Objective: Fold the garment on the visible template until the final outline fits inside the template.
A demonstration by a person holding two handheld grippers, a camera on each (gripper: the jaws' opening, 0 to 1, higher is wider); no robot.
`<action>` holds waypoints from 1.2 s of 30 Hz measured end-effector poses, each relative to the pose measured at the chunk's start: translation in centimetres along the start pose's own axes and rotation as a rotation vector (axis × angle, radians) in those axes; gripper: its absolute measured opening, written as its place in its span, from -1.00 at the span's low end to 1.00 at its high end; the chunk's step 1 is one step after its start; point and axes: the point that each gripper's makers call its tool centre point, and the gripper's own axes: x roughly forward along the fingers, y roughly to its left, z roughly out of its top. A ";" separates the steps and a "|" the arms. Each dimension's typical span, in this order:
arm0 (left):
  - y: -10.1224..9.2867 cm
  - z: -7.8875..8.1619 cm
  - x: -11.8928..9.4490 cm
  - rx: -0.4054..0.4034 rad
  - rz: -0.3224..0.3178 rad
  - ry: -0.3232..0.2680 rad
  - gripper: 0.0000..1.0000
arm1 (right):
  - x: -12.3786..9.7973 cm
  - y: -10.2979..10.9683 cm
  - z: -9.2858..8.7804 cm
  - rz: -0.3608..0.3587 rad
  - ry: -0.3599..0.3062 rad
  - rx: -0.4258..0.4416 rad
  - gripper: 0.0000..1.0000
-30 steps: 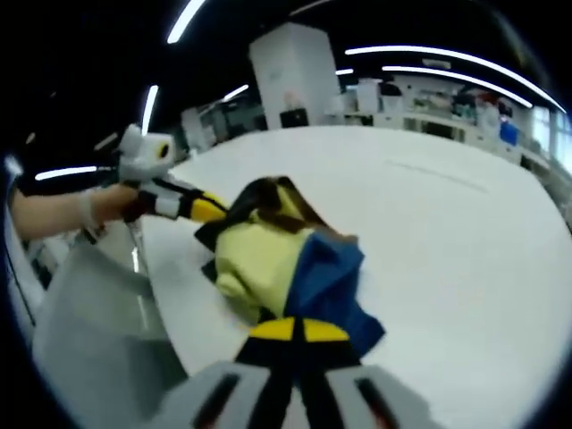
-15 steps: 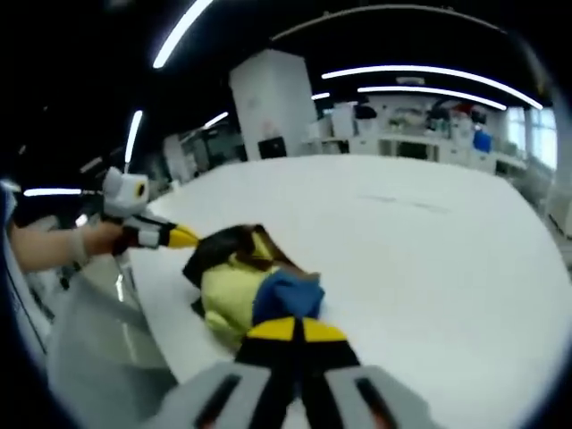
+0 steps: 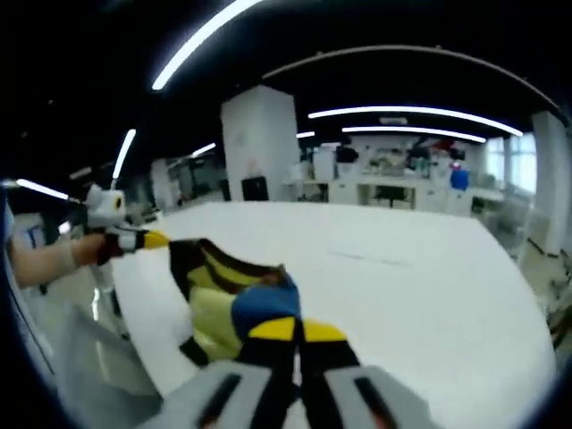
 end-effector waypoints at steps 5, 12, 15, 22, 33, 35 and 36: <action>0.6 4.8 -1.8 0.017 0.019 -0.118 -1.00 | -1.9 -0.2 4.3 -0.014 -0.104 -0.039 -1.00; 0.2 10.5 -3.8 0.052 0.017 -0.243 -1.00 | -5.3 0.7 11.8 -0.004 -0.279 -0.087 -1.00; -0.4 12.5 -4.6 0.072 0.015 -0.291 -1.00 | -6.4 1.1 14.2 -0.008 -0.331 -0.122 -1.00; -1.8 17.3 -6.3 0.120 -0.001 -0.408 -1.00 | -8.4 2.1 18.4 0.010 -0.436 -0.170 -1.00; 2.3 11.8 1.6 0.059 0.038 -0.243 -1.00 | -0.9 -2.5 14.1 -0.005 -0.303 -0.093 -1.00; 3.1 9.8 3.8 0.046 0.047 -0.180 -1.00 | 1.2 -3.7 12.3 -0.016 -0.227 -0.081 -1.00; 3.6 9.0 4.7 0.026 0.050 -0.159 -1.00 | 2.0 -4.0 11.8 -0.013 -0.211 -0.089 -1.00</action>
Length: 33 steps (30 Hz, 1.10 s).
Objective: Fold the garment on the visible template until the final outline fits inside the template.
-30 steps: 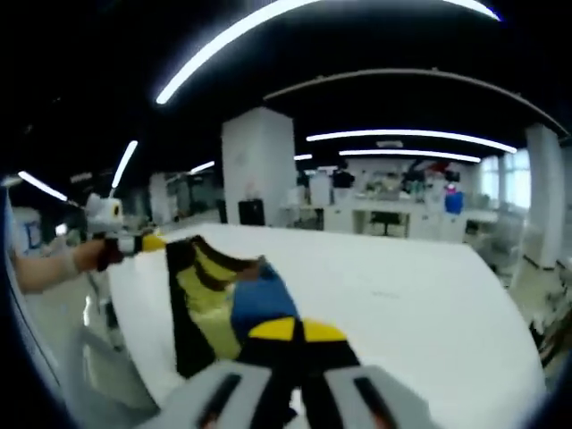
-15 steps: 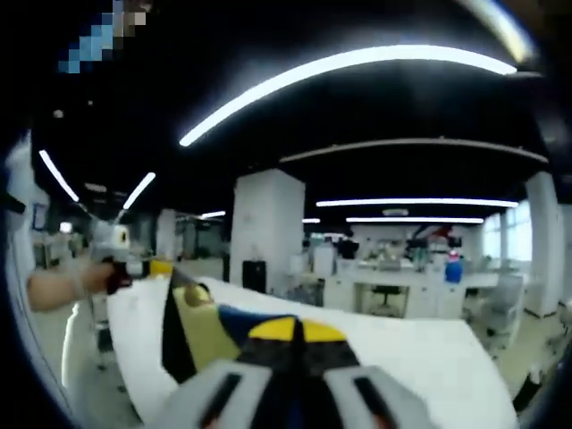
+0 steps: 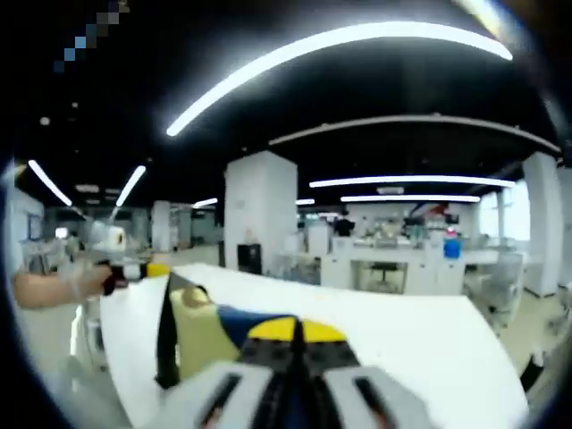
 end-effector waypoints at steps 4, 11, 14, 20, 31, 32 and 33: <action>2.2 -3.0 3.3 -0.015 0.005 0.067 -1.00 | 3.2 -1.9 -3.1 0.002 0.082 0.022 -1.00; 4.4 -8.4 9.8 -0.068 0.019 0.186 -1.00 | 10.1 -6.3 -9.3 -0.010 0.235 0.056 -1.00; 6.1 -10.1 11.8 -0.100 0.038 0.210 -1.00 | 12.7 -7.9 -11.5 -0.012 0.283 0.056 -1.00; 8.5 -13.7 14.5 -0.114 0.077 0.264 -1.00 | 16.8 -9.2 -14.8 0.000 0.353 0.063 -1.00; 10.8 -20.2 16.9 -0.120 0.106 0.395 -1.00 | 21.3 -9.0 -21.3 0.028 0.547 0.117 -1.00; 10.9 -20.6 17.0 -0.124 0.107 0.404 -1.00 | 21.5 -8.9 -21.7 0.030 0.555 0.114 -1.00; 11.3 -21.1 17.2 -0.129 0.112 0.410 -1.00 | 21.9 -9.1 -22.4 0.026 0.571 0.117 -1.00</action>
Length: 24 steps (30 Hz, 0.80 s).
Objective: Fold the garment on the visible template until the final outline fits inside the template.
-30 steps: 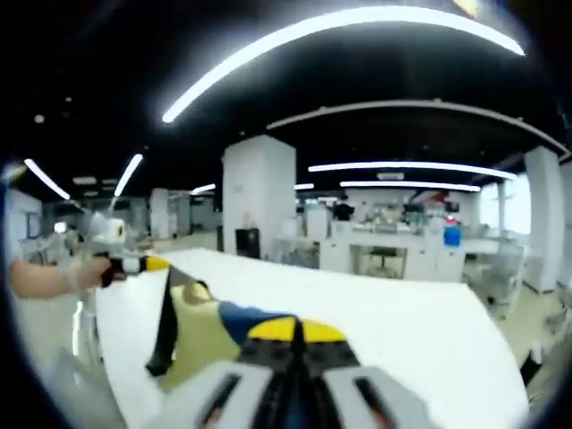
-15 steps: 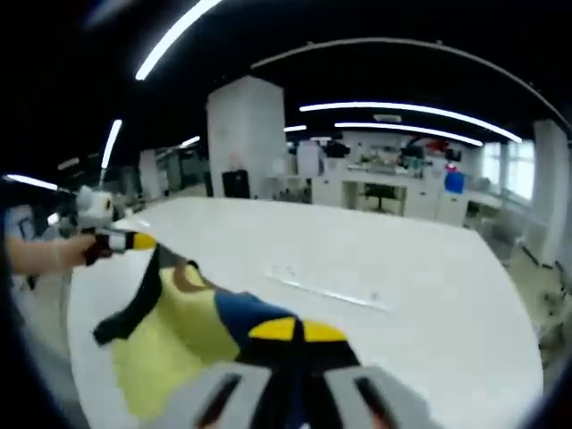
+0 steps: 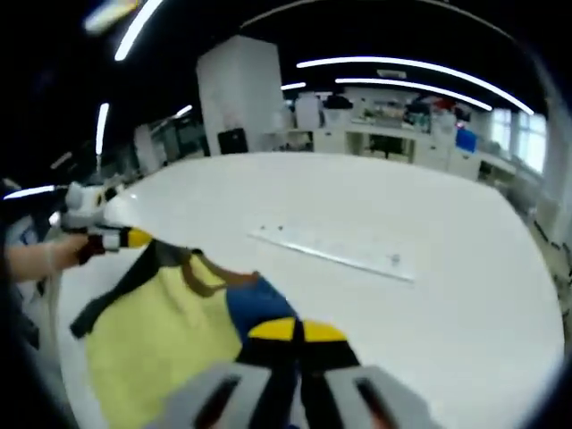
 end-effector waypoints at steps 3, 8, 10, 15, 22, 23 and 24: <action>0.3 -0.4 1.1 -0.008 0.006 0.012 -1.00 | 1.4 -0.7 -0.7 -0.012 0.034 -0.002 -1.00; 0.9 -0.7 2.5 -0.004 0.014 0.036 -1.00 | 2.6 -1.3 -1.6 -0.021 0.067 0.024 -1.00; 0.6 -1.0 2.3 -0.010 0.018 0.042 -1.00 | 3.1 -1.7 -1.7 -0.022 0.075 0.028 -1.00; 0.9 -0.8 3.0 -0.006 0.017 0.044 -1.00 | 2.8 -1.6 -2.2 -0.022 0.091 0.018 -1.00; 0.5 -0.1 2.5 0.019 -0.004 0.029 -1.00 | 2.4 -1.2 -2.2 -0.004 0.075 -0.009 -1.00; 0.5 0.0 2.3 0.020 -0.011 0.026 -1.00 | 2.1 -1.1 -2.2 -0.006 0.071 -0.010 -1.00; 0.3 0.2 2.0 0.023 -0.031 0.021 -0.98 | 2.0 -1.0 -2.1 0.003 0.048 -0.004 -1.00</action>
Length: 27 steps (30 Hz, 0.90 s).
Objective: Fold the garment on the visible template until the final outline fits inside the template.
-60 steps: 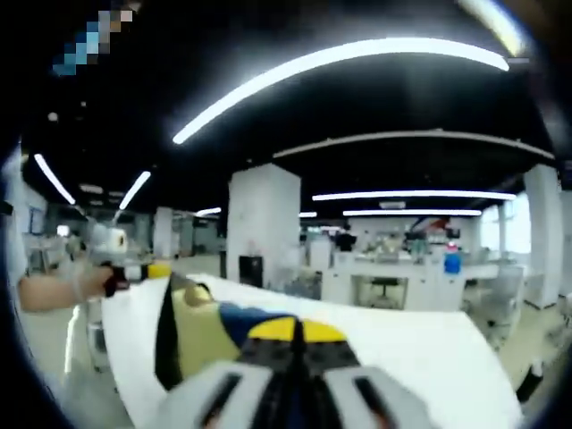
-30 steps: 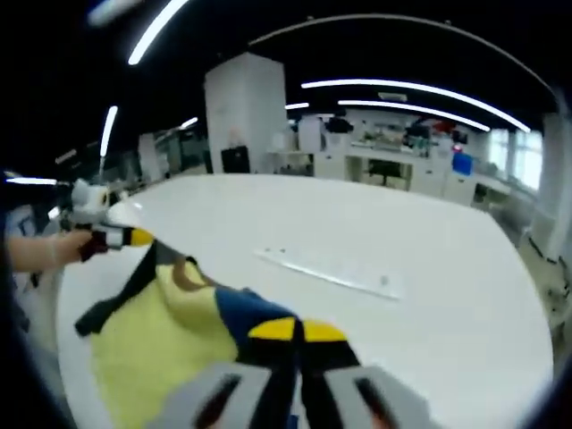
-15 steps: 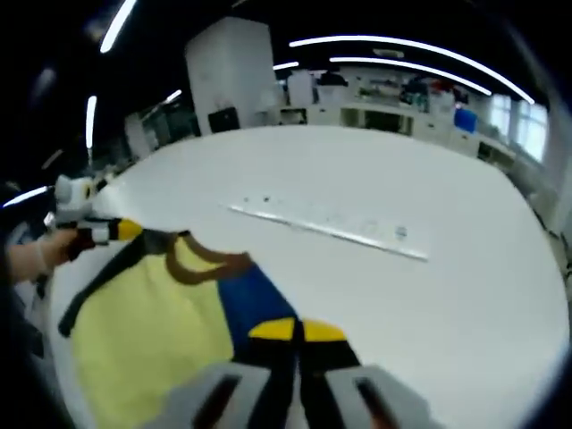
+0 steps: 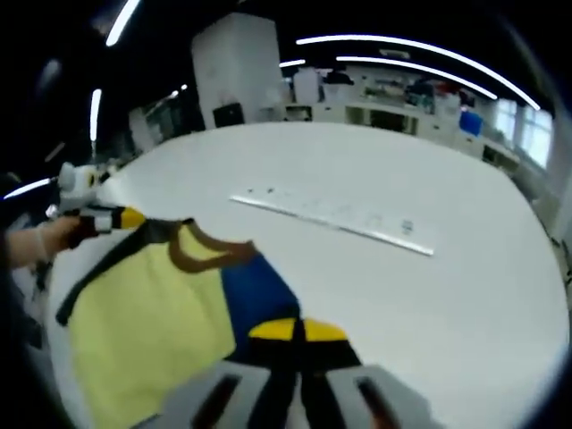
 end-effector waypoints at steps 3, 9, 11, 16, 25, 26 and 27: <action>-0.6 0.3 -0.7 0.004 -0.019 -0.010 -0.72 | -0.8 0.9 -0.4 0.018 -0.009 0.014 -0.94; -2.7 0.2 -2.5 0.048 -0.089 -0.020 -0.26 | -3.2 2.5 -1.8 0.033 -0.022 -0.093 -0.59; -3.4 0.0 -3.2 0.067 -0.100 -0.011 0.00 | -3.6 2.5 -1.9 0.038 -0.027 -0.087 -0.54; -5.5 -0.4 -6.0 0.104 -0.150 -0.014 0.39 | -6.3 4.0 -2.6 0.051 -0.060 -0.107 -0.07; -8.1 0.2 -11.7 0.143 -0.187 -0.055 0.60 | -10.3 6.8 -4.3 0.062 -0.061 -0.174 0.28; -8.4 0.3 -12.2 0.140 -0.189 -0.060 0.61 | -10.6 6.9 -4.3 0.056 -0.065 -0.186 0.36; -8.6 0.2 -12.8 0.141 -0.189 -0.061 0.62 | -10.9 7.2 -4.2 0.059 -0.070 -0.189 0.43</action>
